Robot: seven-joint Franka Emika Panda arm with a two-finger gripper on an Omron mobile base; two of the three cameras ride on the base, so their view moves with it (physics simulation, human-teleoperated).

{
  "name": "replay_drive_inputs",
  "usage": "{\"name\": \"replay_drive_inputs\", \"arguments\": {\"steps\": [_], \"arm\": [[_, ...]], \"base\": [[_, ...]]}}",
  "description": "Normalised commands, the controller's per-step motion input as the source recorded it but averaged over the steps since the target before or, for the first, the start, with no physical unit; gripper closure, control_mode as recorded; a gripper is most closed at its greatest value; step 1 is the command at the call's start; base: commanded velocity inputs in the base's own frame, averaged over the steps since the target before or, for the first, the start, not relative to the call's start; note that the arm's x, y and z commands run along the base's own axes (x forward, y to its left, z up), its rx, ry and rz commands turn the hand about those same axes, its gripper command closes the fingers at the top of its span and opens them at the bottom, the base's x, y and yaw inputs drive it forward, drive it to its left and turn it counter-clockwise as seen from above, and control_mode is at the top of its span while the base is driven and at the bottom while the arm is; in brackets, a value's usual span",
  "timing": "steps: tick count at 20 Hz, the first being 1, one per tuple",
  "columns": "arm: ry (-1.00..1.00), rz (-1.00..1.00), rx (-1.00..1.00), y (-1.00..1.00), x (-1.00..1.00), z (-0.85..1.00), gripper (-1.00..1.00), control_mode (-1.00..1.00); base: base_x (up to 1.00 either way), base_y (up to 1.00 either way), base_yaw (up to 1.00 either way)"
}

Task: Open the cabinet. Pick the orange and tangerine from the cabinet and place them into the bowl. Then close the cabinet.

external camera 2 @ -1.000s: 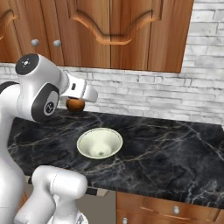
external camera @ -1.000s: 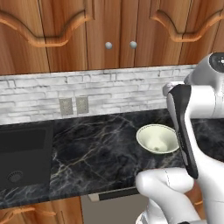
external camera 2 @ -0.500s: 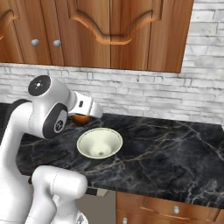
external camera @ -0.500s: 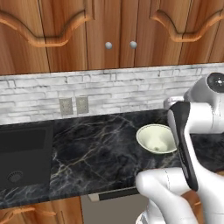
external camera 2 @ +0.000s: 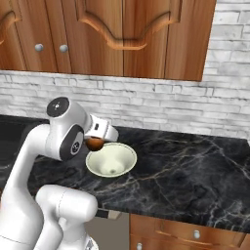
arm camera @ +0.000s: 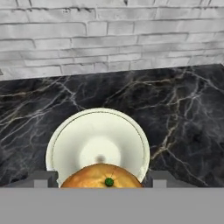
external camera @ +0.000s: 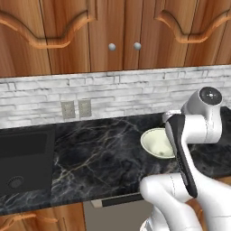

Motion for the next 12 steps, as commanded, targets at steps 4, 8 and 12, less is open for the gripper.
{"name": "replay_drive_inputs", "arguments": {"steps": [4,8,12], "arm": [[0.10,0.00,0.04,0.00,0.49,-0.38,1.00,-1.00],[0.07,0.00,0.10,0.00,0.51,-0.40,1.00,-1.00],[0.02,0.00,0.05,0.00,0.48,-0.45,1.00,-1.00]], "base": [[0.00,0.00,0.00],[0.00,0.00,0.00],[0.00,0.00,0.00]]}}
